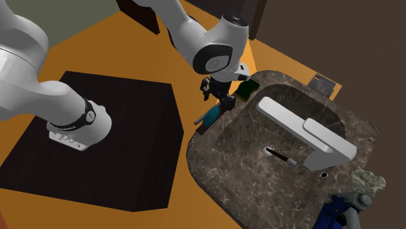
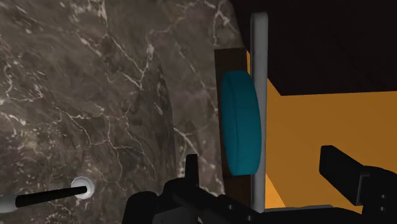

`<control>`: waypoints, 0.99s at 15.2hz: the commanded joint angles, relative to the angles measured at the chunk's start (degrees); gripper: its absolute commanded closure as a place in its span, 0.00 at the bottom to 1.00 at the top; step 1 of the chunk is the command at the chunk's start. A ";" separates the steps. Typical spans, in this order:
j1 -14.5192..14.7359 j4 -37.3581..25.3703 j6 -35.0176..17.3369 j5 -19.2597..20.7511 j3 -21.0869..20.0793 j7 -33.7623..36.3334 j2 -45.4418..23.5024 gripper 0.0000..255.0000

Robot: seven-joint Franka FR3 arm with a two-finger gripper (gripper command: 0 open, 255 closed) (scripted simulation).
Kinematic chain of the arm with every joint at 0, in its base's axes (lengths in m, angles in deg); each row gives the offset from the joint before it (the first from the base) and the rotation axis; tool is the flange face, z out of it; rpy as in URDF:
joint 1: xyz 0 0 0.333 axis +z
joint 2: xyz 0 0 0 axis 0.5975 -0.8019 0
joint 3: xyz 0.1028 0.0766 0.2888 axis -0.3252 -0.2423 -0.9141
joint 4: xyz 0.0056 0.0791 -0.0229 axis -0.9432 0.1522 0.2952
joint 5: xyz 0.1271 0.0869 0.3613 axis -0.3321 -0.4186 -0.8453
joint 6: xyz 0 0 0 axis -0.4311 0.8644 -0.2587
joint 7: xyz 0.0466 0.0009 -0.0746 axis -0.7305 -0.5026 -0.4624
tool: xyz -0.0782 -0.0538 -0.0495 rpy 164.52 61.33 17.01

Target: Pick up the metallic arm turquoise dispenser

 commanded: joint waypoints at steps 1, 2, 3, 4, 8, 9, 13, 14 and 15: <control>0.47 -0.90 -1.21 1.10 0.53 0.49 -2.27 0.00; 0.64 -1.11 -1.77 1.44 0.77 0.79 -3.05 0.00; 0.80 -1.32 -2.32 1.77 1.01 1.10 -3.83 0.00; 0.97 -1.55 -2.87 2.10 1.25 1.40 -4.62 0.00; 1.43 -2.19 -4.24 2.91 1.89 2.15 -6.67 0.00; 1.40 -2.16 -4.29 2.93 1.92 2.12 -6.68 1.00; 1.40 -2.11 -4.28 2.92 1.90 2.12 -6.62 1.00; 1.40 -2.11 -4.28 2.92 1.90 2.12 -6.62 1.00; 1.40 -2.11 -4.28 2.92 1.90 2.12 -6.62 1.00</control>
